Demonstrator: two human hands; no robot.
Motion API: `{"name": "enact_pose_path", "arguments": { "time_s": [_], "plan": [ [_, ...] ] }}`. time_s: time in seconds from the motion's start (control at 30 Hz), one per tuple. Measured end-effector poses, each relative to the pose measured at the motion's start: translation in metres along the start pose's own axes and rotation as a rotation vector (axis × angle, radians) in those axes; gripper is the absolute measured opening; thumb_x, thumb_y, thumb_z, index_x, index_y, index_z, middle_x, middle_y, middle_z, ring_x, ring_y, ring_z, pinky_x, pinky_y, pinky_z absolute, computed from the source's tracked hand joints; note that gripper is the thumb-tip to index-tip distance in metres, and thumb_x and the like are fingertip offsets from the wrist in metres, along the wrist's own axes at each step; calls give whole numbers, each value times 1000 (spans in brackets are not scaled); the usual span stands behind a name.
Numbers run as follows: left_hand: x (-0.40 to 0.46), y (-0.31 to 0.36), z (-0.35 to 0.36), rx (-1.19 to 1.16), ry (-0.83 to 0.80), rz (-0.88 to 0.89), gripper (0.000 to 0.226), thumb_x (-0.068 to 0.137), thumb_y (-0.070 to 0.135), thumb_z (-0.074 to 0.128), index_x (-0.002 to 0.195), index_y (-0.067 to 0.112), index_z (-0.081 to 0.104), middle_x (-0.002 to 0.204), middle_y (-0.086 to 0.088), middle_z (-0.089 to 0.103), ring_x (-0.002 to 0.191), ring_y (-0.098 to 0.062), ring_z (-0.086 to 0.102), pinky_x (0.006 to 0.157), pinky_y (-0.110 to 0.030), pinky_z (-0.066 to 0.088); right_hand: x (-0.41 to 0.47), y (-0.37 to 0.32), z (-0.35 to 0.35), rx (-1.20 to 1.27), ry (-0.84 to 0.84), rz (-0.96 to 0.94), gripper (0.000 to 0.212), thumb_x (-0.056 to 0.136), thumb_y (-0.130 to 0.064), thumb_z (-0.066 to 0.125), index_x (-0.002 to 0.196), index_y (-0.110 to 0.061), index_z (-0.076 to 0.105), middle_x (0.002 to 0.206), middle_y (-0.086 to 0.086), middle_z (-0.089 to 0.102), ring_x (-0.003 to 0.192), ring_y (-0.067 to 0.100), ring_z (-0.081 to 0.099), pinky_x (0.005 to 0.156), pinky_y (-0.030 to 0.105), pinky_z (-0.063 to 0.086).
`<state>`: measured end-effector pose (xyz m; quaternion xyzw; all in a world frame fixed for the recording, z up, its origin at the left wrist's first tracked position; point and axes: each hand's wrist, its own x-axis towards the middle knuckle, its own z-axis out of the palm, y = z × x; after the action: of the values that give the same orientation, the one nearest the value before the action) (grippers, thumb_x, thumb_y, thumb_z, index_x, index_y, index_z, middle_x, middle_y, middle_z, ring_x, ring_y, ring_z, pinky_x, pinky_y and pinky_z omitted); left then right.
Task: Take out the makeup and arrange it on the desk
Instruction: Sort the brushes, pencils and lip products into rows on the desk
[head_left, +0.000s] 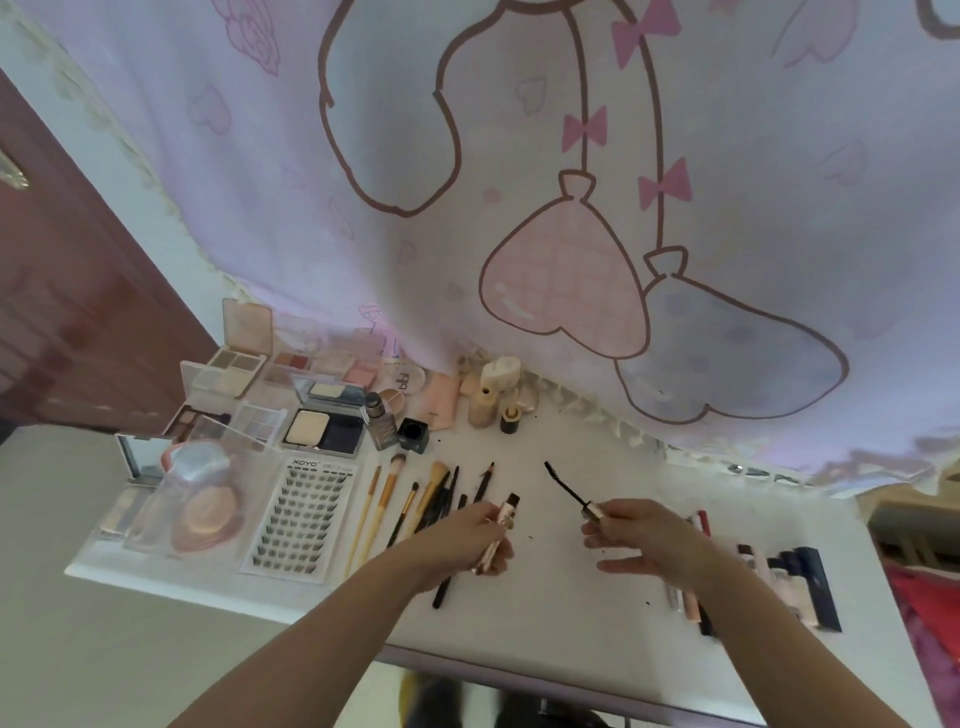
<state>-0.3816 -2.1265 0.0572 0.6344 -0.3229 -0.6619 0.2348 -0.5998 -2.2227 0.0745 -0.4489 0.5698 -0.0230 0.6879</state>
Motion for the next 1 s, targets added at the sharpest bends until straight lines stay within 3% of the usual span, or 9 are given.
{"name": "enact_pose_path", "arguments": {
  "time_s": [0.1,0.17,0.23,0.3,0.37,0.6,0.77,0.87,1.0],
  "plan": [
    [28,-3,28,222,199,6,8,96,20,44,100,13,46,104,-10,65,82,-13,62,68,-23,50,8,12,40,-145,110,40,14,96,-21,49,106,-12,52,100,7,69,83,16,65,60,26,54],
    [41,-2,31,518,369,25,17,97,29,44,97,13,48,101,-8,62,86,-18,60,71,-29,49,15,17,62,-309,162,31,18,98,-28,43,101,-12,47,96,8,70,69,16,62,55,23,48],
    [48,-1,28,753,458,36,30,98,36,40,106,10,53,105,-10,61,95,-23,58,77,-32,47,25,22,78,-508,214,-8,26,99,-35,37,101,-10,45,95,10,70,65,17,62,57,24,49],
    [52,1,24,954,493,55,39,98,40,37,113,9,55,116,-10,57,107,-24,52,83,-34,46,33,26,89,-735,259,-37,31,99,-41,31,101,-11,43,102,10,68,82,24,65,69,31,50],
    [55,-1,19,1087,495,72,41,97,41,38,118,9,55,125,-9,51,118,-24,45,86,-34,44,38,25,99,-839,299,-38,33,100,-42,27,102,-13,41,110,11,64,100,28,62,73,32,42],
    [58,-14,13,1119,497,73,45,97,46,37,122,10,48,125,-8,50,122,-24,42,84,-34,46,47,21,110,-1034,346,-67,42,99,-44,26,112,-11,48,114,10,63,105,29,60,73,32,39],
    [56,5,31,1121,539,218,35,99,37,34,121,12,43,123,-5,51,116,-21,45,84,-32,44,35,8,41,-978,478,-129,38,99,-39,32,107,-10,55,106,12,65,99,29,60,74,30,40],
    [60,24,76,1094,426,357,30,99,31,34,117,11,45,118,-7,53,110,-24,48,81,-35,41,30,0,-27,-982,591,-65,30,97,-31,38,105,-10,57,101,10,64,90,27,59,72,29,41],
    [80,31,143,1045,241,331,30,99,30,34,117,8,46,116,-12,53,107,-27,50,86,-38,42,37,-1,-74,-1109,509,64,34,97,-39,37,106,-12,57,92,2,59,84,20,58,69,29,43]
  ]
}}
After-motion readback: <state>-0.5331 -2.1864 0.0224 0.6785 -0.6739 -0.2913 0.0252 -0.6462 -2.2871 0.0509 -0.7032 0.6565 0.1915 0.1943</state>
